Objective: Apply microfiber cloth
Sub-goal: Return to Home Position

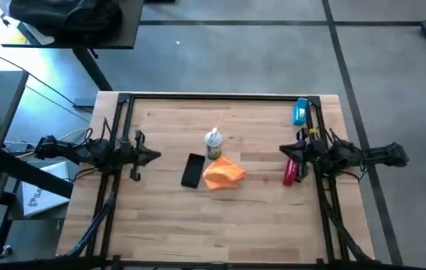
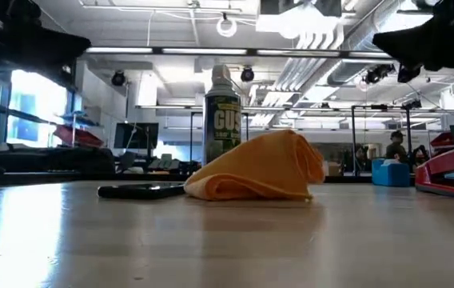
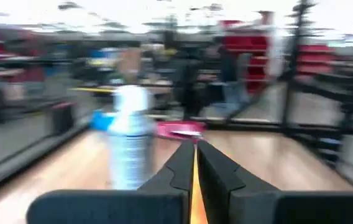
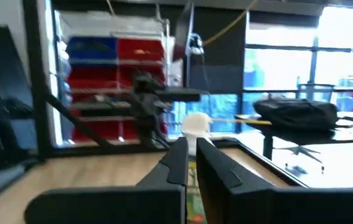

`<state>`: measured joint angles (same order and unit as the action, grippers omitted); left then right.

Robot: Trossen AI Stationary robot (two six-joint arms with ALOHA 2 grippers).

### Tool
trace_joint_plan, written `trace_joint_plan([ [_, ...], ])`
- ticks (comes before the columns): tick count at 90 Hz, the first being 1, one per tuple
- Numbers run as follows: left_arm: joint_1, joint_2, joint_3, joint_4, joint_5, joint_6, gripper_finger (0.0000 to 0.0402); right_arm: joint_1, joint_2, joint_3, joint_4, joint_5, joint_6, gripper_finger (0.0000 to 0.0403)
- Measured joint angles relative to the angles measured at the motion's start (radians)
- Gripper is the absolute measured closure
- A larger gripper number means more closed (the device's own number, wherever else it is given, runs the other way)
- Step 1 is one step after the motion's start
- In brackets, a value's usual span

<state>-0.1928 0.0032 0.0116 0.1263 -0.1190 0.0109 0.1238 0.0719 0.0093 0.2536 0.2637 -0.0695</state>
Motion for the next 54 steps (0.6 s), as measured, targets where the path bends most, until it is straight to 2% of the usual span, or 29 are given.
trace_joint_plan([
  [8,0.0,0.0,0.0,0.006,0.061,0.016,0.0401,0.0,0.0,0.0,-0.034,0.0,0.011,0.0403],
  [24,0.0,0.002,0.0,-0.001,-0.015,0.087,0.0401,0.0,0.0,0.0,-0.073,0.002,0.017,0.0403],
  [38,0.0,0.003,0.0,-0.001,-0.032,-0.031,0.0401,0.0,0.0,0.0,-0.09,0.002,0.017,0.0403],
  [54,0.0,0.003,0.0,-0.001,-0.033,-0.059,0.0401,0.0,0.0,0.0,-0.1,0.002,0.017,0.0403],
])
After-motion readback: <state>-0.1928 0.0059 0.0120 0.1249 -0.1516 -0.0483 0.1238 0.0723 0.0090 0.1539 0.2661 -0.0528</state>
